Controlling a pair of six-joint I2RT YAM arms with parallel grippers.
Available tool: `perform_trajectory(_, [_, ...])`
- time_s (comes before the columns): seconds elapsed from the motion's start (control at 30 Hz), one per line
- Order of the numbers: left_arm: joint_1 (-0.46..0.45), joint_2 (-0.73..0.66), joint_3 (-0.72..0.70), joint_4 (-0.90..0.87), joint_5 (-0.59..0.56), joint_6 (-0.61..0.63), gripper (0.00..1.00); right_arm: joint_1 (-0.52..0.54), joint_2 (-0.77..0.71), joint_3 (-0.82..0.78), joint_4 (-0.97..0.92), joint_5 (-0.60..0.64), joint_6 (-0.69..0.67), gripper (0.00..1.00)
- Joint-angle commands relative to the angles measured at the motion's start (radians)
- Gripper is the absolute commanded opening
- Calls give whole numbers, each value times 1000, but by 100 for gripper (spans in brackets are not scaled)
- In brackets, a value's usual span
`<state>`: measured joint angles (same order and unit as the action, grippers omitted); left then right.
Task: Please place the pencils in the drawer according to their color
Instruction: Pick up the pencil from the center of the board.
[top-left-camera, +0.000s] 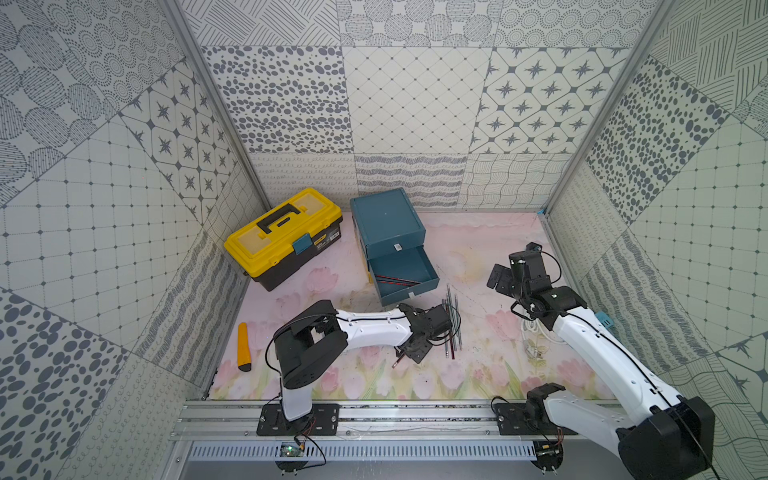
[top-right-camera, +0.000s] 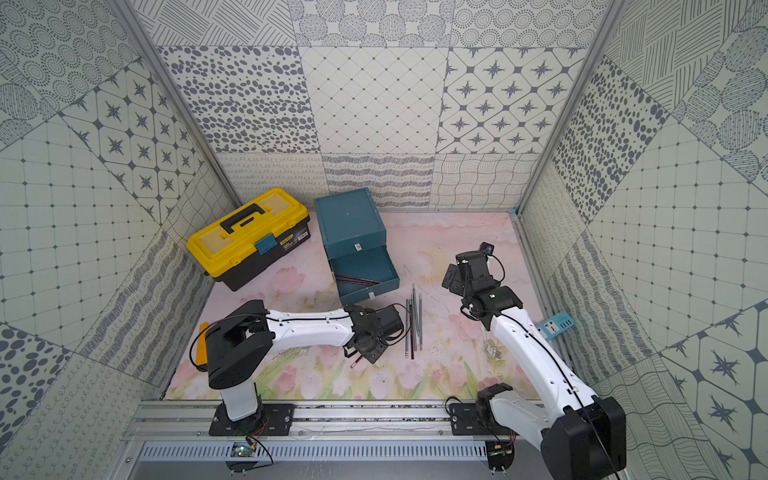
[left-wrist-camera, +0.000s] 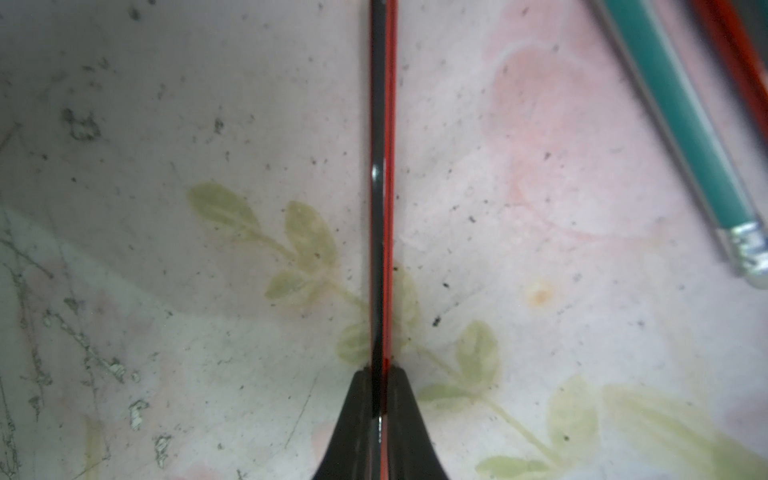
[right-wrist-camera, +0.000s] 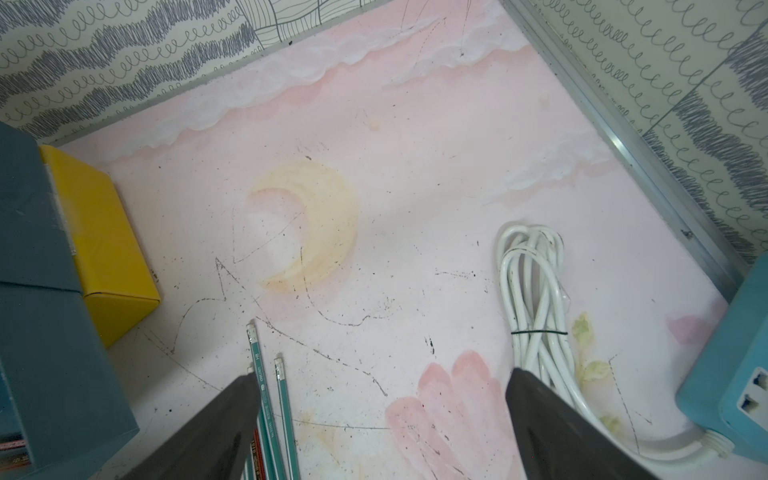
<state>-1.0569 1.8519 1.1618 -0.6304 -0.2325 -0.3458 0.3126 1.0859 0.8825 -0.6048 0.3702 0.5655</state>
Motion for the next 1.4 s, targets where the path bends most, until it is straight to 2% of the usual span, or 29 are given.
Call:
perform_trajectory(0.0, [13,-16,-4,-80,-63,-8,0,-4,-13,2,16,-7,11,99])
perform_trajectory(0.27, [13,-92,-1,-69,-70,12,0,-4,-10,3,16,-3,14,99])
perform_trajectory(0.5, [13,-195,-43,10,-9,65,0,-5,-13,-2,16,-1,19,99])
perform_trajectory(0.73, [14,-358,-90,142,93,199,0,-4,-16,-2,16,1,20,99])
perform_trajectory(0.87, [25,-432,-64,154,85,281,0,-4,-22,-4,16,1,23,99])
perform_trajectory(1.13, [151,-520,-2,177,129,493,0,-6,-41,-9,20,-7,25,99])
perform_trajectory(1.37, [271,-505,40,298,204,712,0,-4,-78,-22,34,-23,23,99])
